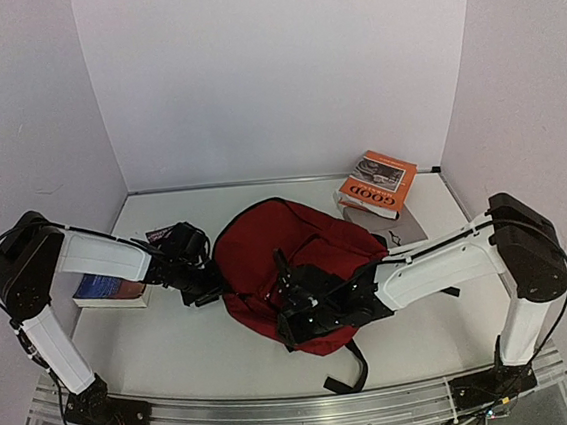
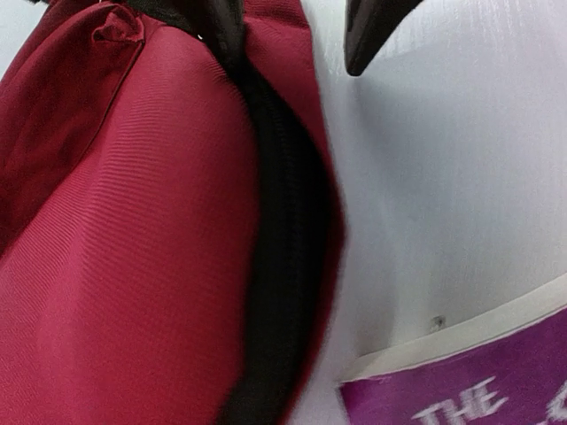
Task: Pack the student bag
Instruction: Adjust the student bag at the center of the board.
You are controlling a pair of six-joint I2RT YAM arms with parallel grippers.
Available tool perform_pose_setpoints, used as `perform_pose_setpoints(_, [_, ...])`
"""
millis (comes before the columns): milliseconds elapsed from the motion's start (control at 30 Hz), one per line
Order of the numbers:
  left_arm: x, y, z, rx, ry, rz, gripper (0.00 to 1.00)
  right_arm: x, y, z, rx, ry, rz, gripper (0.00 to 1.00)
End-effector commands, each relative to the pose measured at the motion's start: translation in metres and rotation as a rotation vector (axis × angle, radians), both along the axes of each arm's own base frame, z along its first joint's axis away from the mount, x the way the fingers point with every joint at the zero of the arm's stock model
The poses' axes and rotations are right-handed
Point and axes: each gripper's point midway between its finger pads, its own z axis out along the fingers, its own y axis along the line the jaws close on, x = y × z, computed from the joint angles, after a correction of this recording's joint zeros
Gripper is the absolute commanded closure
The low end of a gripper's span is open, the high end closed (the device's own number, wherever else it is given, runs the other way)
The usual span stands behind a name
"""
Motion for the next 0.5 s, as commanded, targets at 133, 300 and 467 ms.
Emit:
perform_pose_setpoints(133, [-0.002, -0.023, 0.007, -0.160, 0.010, -0.003, 0.97, 0.009, -0.032, -0.006, -0.065, -0.049, -0.107, 0.53])
perform_pose_setpoints(300, [-0.039, -0.045, 0.000, -0.184, 0.044, -0.068, 1.00, 0.026, -0.057, 0.007, -0.082, -0.080, -0.175, 0.53])
perform_pose_setpoints(467, [-0.062, -0.041, -0.002, -0.060, 0.052, -0.091, 0.94, 0.042, -0.076, 0.024, -0.060, -0.100, -0.228, 0.52])
